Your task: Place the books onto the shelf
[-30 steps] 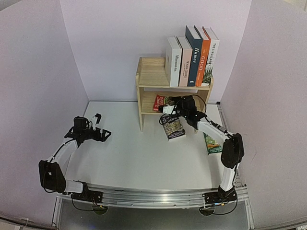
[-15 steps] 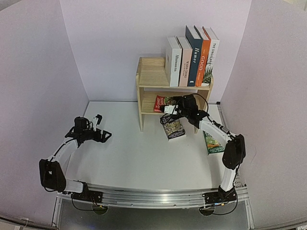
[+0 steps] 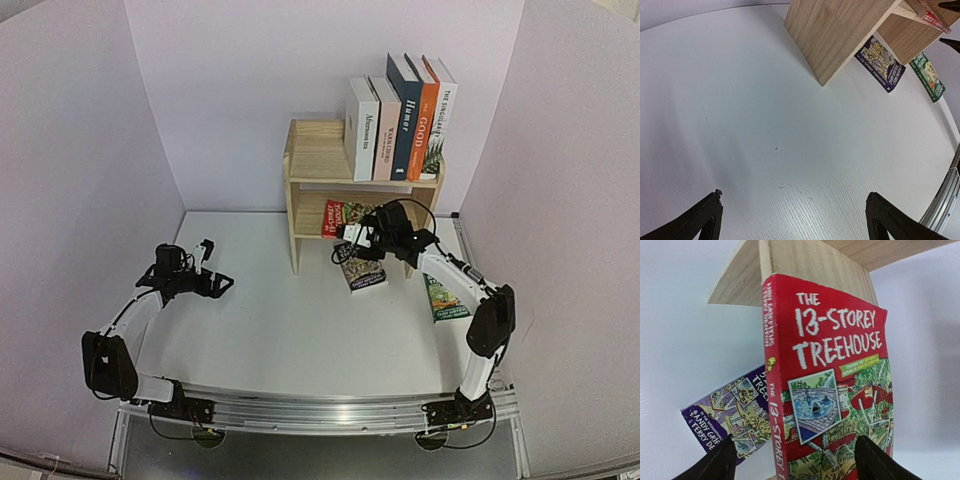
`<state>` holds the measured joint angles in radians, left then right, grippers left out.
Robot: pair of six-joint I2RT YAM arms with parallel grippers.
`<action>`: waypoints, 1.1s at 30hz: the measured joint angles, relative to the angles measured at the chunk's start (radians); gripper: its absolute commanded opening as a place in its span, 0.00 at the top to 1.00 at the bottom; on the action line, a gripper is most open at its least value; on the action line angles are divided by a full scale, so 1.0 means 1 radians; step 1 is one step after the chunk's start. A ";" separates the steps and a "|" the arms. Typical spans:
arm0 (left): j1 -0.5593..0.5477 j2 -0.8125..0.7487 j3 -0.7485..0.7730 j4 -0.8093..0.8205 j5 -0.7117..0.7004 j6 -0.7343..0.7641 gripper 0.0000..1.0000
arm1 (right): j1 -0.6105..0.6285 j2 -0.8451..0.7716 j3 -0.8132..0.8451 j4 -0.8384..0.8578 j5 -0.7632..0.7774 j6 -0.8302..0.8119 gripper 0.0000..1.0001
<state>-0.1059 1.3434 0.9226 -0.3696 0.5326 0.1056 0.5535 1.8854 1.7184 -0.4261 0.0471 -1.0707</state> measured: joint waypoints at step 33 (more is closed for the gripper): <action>0.000 0.006 0.000 -0.051 0.005 0.029 0.00 | -0.044 0.047 0.071 0.002 0.008 0.058 0.42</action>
<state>-0.1059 1.3491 0.9226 -0.4205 0.5381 0.1345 0.5099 1.9320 1.7890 -0.4236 0.0550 -1.0129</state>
